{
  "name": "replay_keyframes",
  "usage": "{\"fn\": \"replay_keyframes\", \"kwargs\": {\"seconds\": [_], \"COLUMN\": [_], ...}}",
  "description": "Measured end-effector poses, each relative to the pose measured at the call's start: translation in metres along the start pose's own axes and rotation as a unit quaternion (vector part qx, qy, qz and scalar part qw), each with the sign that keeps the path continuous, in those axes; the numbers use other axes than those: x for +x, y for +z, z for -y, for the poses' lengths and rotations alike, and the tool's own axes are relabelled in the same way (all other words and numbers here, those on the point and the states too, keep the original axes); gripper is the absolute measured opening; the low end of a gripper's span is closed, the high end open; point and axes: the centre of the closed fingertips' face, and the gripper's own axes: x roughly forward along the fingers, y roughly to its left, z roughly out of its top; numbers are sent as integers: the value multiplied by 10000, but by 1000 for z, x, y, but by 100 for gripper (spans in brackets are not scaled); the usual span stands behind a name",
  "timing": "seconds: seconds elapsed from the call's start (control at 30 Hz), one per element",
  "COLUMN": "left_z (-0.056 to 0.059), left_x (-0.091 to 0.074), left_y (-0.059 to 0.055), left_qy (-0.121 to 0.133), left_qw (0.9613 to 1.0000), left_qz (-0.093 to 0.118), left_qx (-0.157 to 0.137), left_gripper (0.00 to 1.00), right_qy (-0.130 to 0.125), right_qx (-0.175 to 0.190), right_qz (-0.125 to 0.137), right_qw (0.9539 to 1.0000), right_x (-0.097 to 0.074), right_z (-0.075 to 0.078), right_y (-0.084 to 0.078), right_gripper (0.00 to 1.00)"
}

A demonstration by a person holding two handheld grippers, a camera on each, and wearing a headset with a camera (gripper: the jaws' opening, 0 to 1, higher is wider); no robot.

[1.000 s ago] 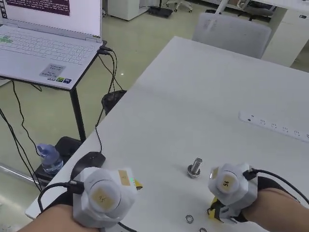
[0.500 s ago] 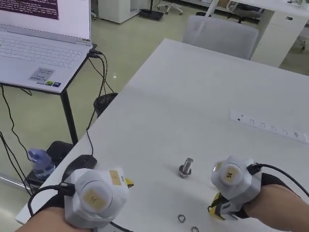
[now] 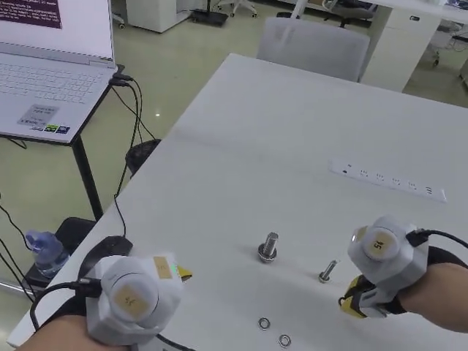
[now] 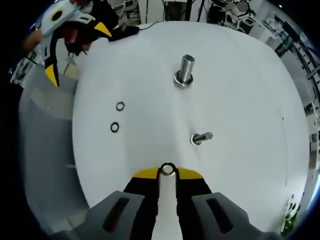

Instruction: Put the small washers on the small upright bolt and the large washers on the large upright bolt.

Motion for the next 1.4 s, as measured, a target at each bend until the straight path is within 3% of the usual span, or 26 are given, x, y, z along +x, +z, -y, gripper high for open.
{"fn": "replay_keyframes", "kwargs": {"seconds": [0.27, 0.47, 0.7, 1.17, 1.4], "left_z": [0, 2, 0, 2, 0], "left_x": [5, 9, 10, 12, 14], "left_y": [3, -1, -3, -7, -4], "left_qy": [-19, -75, -58, -119, -125], "left_qw": [10000, 9999, 10000, 9999, 9999], "left_qz": [18, -57, -45, -72, -26], "left_qx": [38, 73, 20, -23, -32], "left_gripper": [89, 93, 95, 98, 99], "right_qy": [-58, -165, -211, -79, -53], "right_qx": [234, 229, 116, 88, 66], "right_qz": [121, 177, 270, 131, 77], "right_qw": [9996, 9994, 9993, 9998, 9999], "right_x": [-12, -21, -25, -10, -6], "right_z": [22, 39, 45, 47, 46], "right_y": [16, 29, 44, 44, 43], "right_gripper": [12, 12, 12, 12, 12]}}
